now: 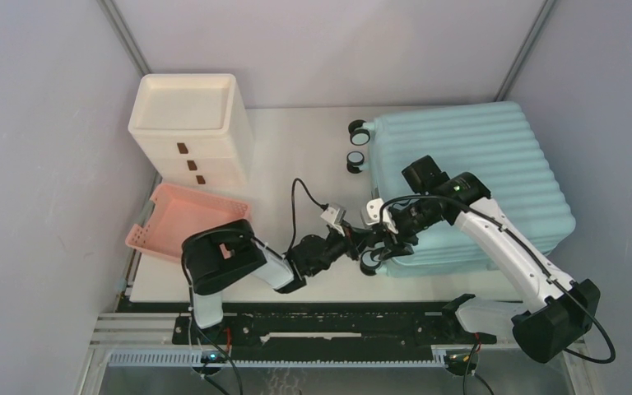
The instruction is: Open, take out, and arrange the luggage
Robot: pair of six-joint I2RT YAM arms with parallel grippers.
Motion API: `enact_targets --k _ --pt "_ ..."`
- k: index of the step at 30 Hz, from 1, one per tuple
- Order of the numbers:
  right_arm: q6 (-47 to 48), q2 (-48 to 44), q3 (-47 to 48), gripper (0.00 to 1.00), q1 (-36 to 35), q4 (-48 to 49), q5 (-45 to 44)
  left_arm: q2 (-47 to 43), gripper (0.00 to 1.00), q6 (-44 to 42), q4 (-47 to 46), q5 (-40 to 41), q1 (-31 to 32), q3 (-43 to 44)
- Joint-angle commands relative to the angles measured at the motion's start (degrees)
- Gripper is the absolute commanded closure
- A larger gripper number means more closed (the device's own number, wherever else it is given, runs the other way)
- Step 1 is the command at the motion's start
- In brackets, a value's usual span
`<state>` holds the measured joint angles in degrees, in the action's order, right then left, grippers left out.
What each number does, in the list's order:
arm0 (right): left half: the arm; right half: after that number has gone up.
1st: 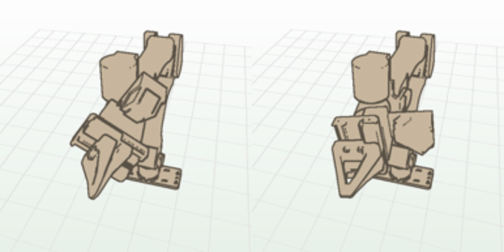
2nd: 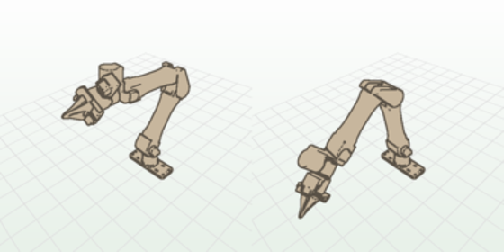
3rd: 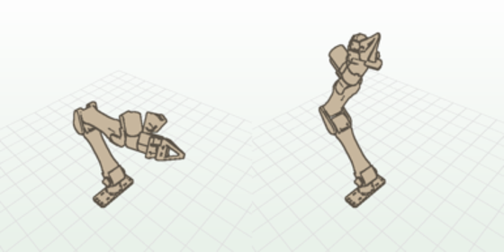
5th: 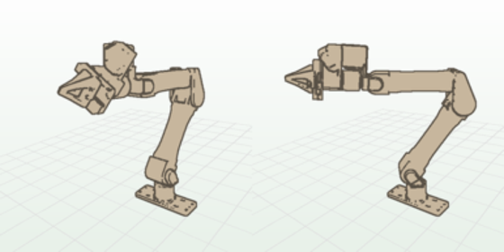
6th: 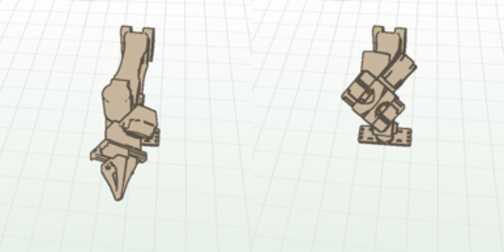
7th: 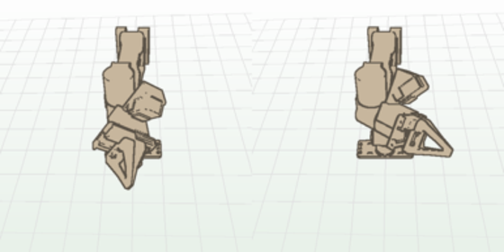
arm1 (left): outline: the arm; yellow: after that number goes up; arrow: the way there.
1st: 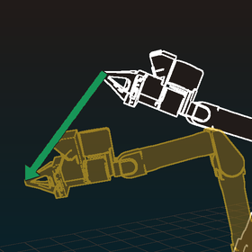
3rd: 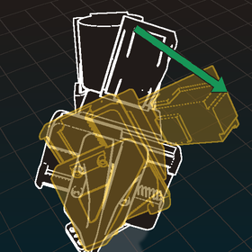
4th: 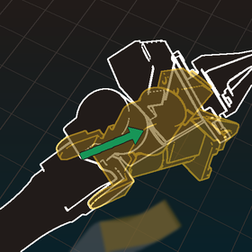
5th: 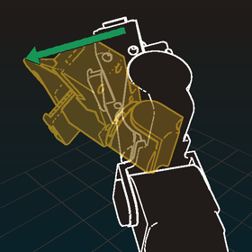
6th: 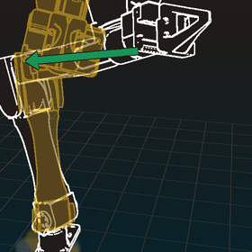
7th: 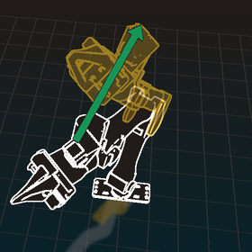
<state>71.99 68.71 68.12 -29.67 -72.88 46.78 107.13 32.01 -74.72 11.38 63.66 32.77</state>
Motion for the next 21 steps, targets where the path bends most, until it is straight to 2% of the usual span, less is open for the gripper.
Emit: enact_targets --k 1,21 --pt "6.35 -2.19 -1.21 1.00 0.01 -5.28 11.19 -1.23 1.00 1.01 4.88 3.07 -3.90 1.93" --pt "9.32 -2.88 -2.65 1.00 0.57 -6.57 11.25 0.20 1.00 3.02 16.55 -6.21 -13.76 11.55"
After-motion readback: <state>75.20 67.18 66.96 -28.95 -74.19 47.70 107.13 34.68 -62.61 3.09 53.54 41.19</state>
